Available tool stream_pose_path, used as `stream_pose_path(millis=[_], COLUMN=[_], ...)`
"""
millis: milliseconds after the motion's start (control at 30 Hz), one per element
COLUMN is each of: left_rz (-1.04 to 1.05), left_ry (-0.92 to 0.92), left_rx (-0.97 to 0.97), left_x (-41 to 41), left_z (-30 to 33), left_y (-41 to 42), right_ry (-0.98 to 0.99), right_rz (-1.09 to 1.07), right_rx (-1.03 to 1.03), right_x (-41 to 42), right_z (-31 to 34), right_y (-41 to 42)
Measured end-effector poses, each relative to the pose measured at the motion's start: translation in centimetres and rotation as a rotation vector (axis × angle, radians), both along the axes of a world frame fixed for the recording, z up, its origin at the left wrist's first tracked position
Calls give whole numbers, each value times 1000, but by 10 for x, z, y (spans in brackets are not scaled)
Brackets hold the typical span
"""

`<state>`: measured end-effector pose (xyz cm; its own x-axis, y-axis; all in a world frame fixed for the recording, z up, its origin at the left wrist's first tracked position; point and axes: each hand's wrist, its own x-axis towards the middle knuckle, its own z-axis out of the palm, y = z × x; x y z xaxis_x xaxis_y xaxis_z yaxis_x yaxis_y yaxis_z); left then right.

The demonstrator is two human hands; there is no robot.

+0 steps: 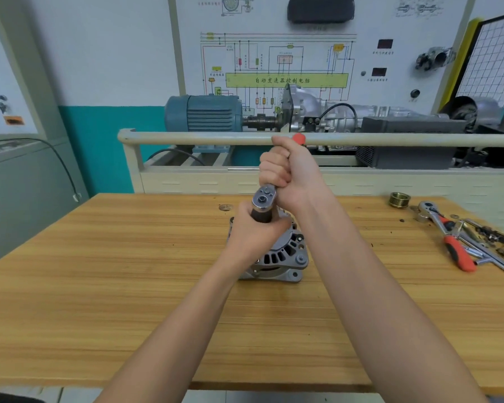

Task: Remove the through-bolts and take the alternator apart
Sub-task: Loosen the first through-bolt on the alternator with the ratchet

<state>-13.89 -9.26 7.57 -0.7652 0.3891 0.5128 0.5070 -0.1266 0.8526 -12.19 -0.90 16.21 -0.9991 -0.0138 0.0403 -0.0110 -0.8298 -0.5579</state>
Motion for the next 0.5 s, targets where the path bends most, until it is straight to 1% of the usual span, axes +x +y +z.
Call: stream_pose_path(millis=[67, 100, 133, 167, 200, 233, 300, 333, 367, 400, 433, 500], left_rz=[-191, -257, -279, -261, -210, -130, 48, 105, 128, 119, 69, -118], left_ry=[85, 104, 102, 86, 55, 10, -126, -179, -185, -147, -88, 17], left_rx=[-208, -294, -341, -340, -287, -186, 81, 175, 196, 152, 67, -123], left_x=[-1, -2, -2, -2, -3, -3, -2, -1, -1, -1, -2, -4], left_z=[5, 7, 8, 8, 7, 5, 2, 3, 2, 1, 0, 2], left_y=[-11, -15, -17, -17, -14, -10, 0, 4, 6, 5, 1, -11], right_ry=[-14, -17, -19, -22, -27, -33, -22, -12, -8, -5, -4, -11], right_rz=[197, 280, 330, 340, 304, 221, -10, -86, -113, -93, -34, 125], right_rx=[95, 153, 208, 239, 227, 169, 37, -2, -17, -8, 22, 104], right_x=[1, 1, 0, 0, -1, -3, -7, -8, -7, -6, -5, -3], right_z=[3, 4, 5, 5, 6, 5, 4, 3, 3, 3, 4, 4], right_y=[2, 1, 0, -3, -6, -8, -10, -10, -9, -8, -6, -4])
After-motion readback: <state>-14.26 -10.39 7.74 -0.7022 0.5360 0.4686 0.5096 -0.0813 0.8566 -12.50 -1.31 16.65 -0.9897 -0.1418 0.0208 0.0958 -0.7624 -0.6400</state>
